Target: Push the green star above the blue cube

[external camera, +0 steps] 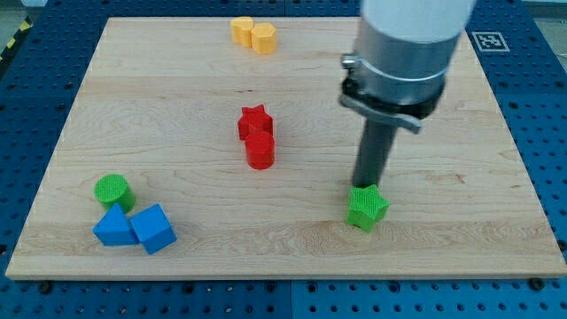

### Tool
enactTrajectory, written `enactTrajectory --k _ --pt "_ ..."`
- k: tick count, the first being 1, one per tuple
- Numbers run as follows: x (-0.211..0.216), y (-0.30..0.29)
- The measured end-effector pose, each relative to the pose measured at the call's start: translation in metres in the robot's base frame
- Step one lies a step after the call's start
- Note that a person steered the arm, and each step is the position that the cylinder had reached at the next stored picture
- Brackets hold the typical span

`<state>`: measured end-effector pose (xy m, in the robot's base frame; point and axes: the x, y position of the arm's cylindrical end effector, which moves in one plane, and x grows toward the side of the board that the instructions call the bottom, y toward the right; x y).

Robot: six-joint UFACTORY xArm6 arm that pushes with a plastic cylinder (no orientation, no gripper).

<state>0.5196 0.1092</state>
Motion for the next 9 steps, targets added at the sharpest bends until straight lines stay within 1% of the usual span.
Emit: enactTrajectory --k 1,2,3,4,5,7,8,9 --pt "0.008 0.039" --pt "0.048 0.036" --pt "0.054 -0.01" --pt "0.046 -0.074" --pt "0.046 -0.091" --pt "0.044 0.024" --pt "0.024 0.017" --pt "0.011 -0.035"
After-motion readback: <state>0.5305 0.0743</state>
